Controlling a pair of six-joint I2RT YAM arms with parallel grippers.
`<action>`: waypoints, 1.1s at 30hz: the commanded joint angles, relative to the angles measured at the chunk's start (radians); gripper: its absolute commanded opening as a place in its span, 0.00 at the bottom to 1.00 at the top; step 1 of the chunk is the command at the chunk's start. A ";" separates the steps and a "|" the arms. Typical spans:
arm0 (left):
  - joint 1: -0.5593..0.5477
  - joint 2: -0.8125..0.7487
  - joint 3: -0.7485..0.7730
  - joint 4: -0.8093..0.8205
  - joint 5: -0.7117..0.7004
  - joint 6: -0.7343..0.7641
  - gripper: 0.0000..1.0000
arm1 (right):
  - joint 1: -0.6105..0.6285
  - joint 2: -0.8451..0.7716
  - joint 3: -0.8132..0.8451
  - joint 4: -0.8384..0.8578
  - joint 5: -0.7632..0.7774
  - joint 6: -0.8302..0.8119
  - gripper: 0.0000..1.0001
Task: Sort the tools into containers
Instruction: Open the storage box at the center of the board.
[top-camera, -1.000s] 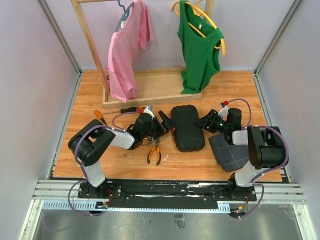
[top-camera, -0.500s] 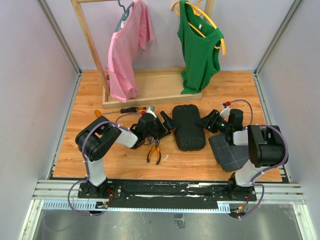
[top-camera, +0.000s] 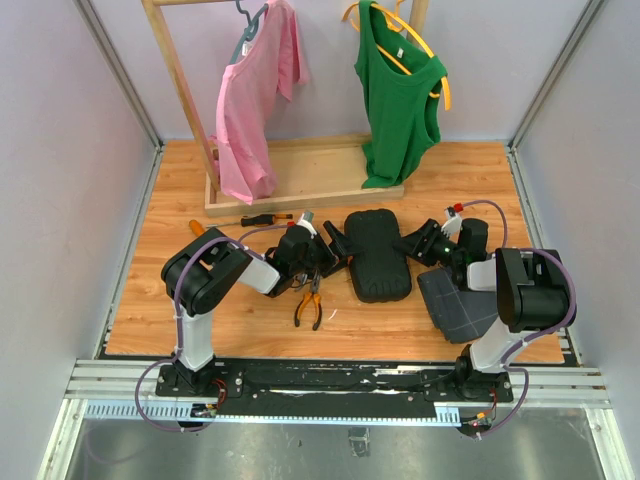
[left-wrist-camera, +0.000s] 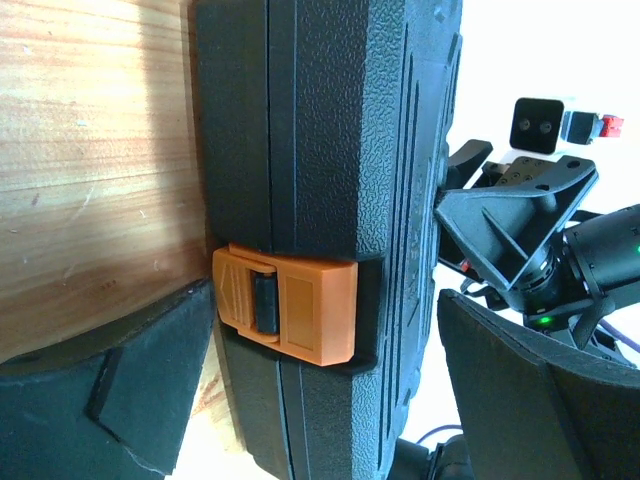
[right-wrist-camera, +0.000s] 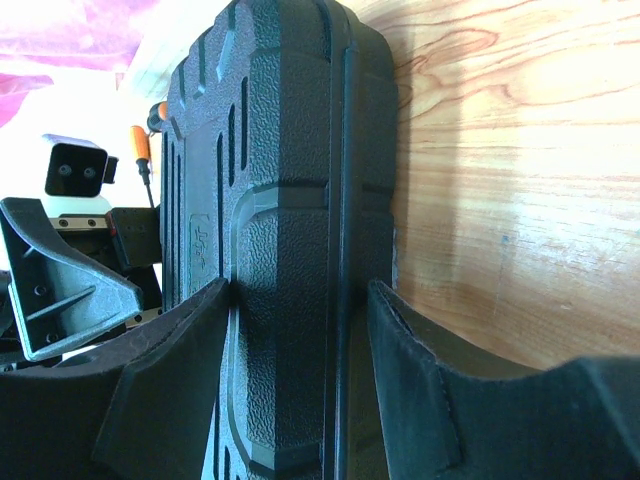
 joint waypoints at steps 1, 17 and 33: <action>-0.006 0.014 0.020 0.052 0.024 -0.008 0.95 | -0.028 0.056 -0.051 -0.159 0.114 -0.056 0.55; -0.006 -0.003 0.014 0.053 0.022 0.010 0.89 | -0.011 -0.110 -0.020 -0.219 0.084 -0.125 0.79; -0.006 -0.004 0.020 0.053 0.025 0.011 0.90 | 0.052 -0.065 0.024 -0.173 -0.009 -0.139 0.78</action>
